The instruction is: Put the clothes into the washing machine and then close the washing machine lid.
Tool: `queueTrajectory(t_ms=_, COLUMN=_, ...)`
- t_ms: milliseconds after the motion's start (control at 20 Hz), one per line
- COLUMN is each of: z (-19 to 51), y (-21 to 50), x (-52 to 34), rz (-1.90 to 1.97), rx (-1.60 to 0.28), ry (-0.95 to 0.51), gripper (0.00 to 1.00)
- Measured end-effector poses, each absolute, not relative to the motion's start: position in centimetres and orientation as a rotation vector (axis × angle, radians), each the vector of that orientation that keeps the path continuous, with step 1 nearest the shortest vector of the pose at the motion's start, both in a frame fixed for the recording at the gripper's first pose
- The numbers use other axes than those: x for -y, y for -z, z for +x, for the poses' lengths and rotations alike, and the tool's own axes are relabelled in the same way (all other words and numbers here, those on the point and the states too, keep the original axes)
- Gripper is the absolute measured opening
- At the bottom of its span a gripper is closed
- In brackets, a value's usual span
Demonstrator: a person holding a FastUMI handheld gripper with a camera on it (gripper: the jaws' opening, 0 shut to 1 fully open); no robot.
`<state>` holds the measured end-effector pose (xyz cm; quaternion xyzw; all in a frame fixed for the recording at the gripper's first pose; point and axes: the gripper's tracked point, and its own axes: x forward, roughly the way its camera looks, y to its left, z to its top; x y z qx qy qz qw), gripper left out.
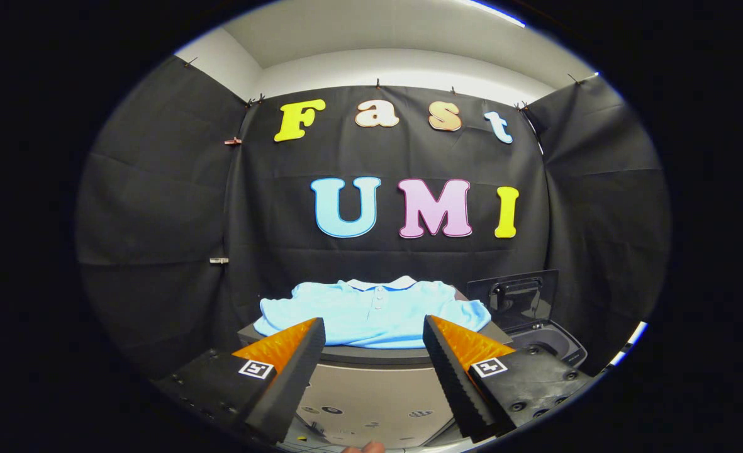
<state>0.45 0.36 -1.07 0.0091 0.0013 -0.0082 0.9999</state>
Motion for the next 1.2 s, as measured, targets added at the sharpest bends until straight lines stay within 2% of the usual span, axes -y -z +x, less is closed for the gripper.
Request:
queueTrajectory(t_ms=650, z=2.6, y=0.4, x=-0.8, rz=0.021, rx=-0.007, ry=0.021, gripper=0.98)
queueTrajectory(t_ms=1200, z=10.5, y=-0.6, x=-0.4, rz=-0.019, rx=-0.069, ry=0.035, gripper=0.98)
